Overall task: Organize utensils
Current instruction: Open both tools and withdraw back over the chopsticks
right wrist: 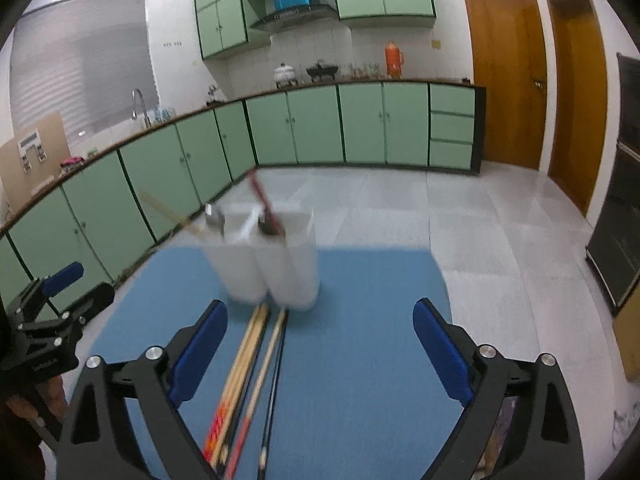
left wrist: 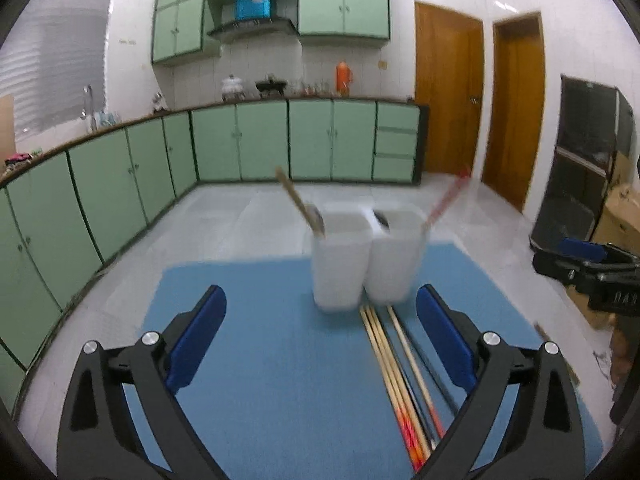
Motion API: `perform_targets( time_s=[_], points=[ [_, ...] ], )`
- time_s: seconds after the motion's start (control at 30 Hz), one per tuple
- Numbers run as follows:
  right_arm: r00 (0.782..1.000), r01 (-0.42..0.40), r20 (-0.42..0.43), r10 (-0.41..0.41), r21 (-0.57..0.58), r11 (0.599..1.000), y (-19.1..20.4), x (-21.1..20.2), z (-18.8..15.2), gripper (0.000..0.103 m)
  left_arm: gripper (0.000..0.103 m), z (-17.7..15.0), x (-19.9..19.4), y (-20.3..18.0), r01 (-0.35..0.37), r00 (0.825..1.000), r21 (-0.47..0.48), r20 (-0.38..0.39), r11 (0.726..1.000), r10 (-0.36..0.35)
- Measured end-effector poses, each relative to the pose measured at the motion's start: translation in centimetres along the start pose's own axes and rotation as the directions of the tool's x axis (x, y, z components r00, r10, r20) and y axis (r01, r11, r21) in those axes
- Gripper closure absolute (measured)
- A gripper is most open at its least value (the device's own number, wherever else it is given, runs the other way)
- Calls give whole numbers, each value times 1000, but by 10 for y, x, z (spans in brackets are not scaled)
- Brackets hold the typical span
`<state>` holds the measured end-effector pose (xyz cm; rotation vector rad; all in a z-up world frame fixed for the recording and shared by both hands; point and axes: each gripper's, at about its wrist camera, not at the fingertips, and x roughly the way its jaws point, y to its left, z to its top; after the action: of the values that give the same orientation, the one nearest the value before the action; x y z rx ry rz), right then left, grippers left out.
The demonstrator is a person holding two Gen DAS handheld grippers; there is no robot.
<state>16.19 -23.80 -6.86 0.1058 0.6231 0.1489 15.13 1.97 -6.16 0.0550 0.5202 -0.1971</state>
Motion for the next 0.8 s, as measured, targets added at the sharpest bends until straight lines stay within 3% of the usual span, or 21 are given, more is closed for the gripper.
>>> perform_targets(
  time_s=[0.27,0.47,0.6,0.67,0.8],
  points=[
    [994,33,-108,-36,-29,999,22,6,-95,14,10,-69,1,-4,-22,991,1,-130,1000,22],
    [990,15,-139,-21,-40,999,42,7,-123,19,10,-104,4,-9,-31,979,27,-199,999,35],
    [985,24,-167,-31,-46,999,48,10,-136,31,10,-116,2,-12,-27,974,42,-225,999,36],
    [982,24,-187,-34,-60,998,52,14,-145,46,10,-121,2,-11,-28,971,50,-237,998,39],
    [974,5,-226,-20,-67,998,55,24,-151,63,10,-124,4,-9,-31,967,42,-252,999,41]
  ],
)
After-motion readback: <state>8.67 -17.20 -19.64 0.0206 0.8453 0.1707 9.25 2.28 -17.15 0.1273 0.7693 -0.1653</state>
